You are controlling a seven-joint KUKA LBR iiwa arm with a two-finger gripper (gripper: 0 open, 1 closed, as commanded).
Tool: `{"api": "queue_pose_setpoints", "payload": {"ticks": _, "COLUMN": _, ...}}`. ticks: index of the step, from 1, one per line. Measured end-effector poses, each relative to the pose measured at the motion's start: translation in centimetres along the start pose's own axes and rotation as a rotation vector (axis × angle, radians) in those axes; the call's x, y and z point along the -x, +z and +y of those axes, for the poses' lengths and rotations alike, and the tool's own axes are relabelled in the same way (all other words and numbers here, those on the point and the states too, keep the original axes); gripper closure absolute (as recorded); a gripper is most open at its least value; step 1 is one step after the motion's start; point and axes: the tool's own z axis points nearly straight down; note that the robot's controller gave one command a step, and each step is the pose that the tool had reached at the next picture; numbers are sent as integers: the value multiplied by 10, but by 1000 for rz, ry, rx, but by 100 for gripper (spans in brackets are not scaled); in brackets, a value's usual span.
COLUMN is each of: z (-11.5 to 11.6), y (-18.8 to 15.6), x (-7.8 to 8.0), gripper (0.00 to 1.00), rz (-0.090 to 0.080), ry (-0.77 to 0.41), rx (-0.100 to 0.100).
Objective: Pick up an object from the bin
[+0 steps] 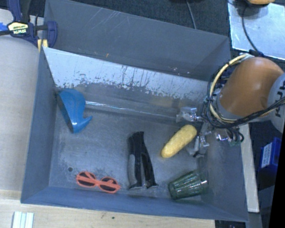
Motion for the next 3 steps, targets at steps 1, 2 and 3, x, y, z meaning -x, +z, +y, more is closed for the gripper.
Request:
{"api": "queue_pose_setpoints", "payload": {"ticks": 1, "z": 4, "y": 9, "x": -3, "gripper": 0, "rz": 8, "ry": 84, "rx": 3}}
{"api": "queue_pose_setpoints", "payload": {"ticks": 2, "z": -1, "y": 7, "x": 0, "gripper": 0, "rz": 0, "ry": 253, "rx": 0}}
{"api": "queue_pose_setpoints", "payload": {"ticks": 3, "z": 5, "y": 25, "x": 8, "gripper": 100, "rz": -1, "ry": 249, "rx": 1}}
